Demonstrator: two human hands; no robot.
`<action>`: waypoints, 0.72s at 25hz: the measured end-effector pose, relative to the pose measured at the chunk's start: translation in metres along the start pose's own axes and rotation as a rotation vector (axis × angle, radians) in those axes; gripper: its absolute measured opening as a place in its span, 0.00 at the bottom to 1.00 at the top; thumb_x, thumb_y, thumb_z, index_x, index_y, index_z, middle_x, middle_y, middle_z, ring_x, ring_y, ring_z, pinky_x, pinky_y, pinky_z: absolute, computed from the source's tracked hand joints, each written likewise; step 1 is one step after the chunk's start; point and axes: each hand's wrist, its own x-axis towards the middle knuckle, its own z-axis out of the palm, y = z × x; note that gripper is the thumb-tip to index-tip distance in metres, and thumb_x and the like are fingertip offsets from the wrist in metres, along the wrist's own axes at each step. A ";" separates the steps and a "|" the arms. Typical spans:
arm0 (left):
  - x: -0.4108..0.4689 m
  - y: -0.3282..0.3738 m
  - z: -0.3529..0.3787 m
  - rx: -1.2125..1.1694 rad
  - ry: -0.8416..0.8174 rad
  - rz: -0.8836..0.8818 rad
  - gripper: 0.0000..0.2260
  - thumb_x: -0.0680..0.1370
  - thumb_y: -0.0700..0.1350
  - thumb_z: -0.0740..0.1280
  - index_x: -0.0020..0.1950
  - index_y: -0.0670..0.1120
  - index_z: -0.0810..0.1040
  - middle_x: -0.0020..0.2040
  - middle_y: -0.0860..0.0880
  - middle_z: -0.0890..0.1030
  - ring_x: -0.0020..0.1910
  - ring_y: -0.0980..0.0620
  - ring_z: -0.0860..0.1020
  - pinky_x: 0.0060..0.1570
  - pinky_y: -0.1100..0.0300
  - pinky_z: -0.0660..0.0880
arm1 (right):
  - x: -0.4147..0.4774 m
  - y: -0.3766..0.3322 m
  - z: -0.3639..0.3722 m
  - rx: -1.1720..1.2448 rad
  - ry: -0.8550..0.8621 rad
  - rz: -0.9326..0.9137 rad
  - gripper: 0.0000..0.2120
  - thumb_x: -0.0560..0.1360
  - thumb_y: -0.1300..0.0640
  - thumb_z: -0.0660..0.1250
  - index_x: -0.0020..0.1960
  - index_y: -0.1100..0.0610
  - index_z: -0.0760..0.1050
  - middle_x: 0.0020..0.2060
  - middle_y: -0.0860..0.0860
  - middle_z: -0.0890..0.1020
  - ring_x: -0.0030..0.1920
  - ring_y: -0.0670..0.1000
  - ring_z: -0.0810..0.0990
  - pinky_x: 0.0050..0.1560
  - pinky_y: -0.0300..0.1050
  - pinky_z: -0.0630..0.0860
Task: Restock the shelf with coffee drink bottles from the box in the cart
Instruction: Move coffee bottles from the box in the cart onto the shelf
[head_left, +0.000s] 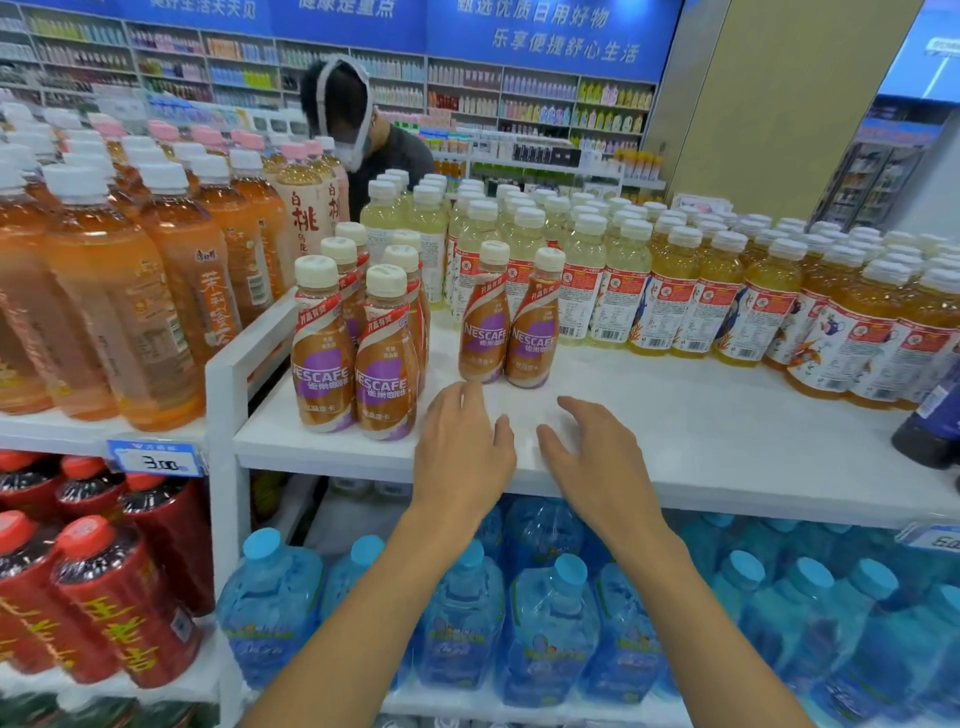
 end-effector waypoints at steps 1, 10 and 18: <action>-0.011 0.001 -0.004 0.019 -0.007 0.027 0.21 0.82 0.49 0.63 0.72 0.42 0.69 0.68 0.44 0.73 0.69 0.45 0.69 0.67 0.52 0.67 | -0.012 0.002 -0.003 -0.021 -0.006 -0.012 0.25 0.82 0.45 0.62 0.76 0.53 0.67 0.73 0.48 0.72 0.72 0.49 0.69 0.71 0.43 0.64; -0.152 0.005 -0.027 0.123 0.003 0.025 0.23 0.83 0.53 0.61 0.76 0.43 0.68 0.74 0.48 0.69 0.77 0.47 0.61 0.76 0.55 0.58 | -0.141 0.023 -0.034 0.033 -0.031 -0.091 0.23 0.81 0.42 0.63 0.73 0.48 0.71 0.71 0.41 0.72 0.72 0.43 0.67 0.70 0.40 0.65; -0.348 -0.011 -0.036 0.124 -0.036 -0.361 0.23 0.82 0.57 0.59 0.76 0.51 0.66 0.74 0.56 0.66 0.76 0.54 0.61 0.74 0.57 0.63 | -0.295 0.078 0.007 0.154 -0.084 -0.043 0.16 0.75 0.48 0.71 0.58 0.54 0.83 0.57 0.52 0.84 0.60 0.54 0.83 0.61 0.42 0.71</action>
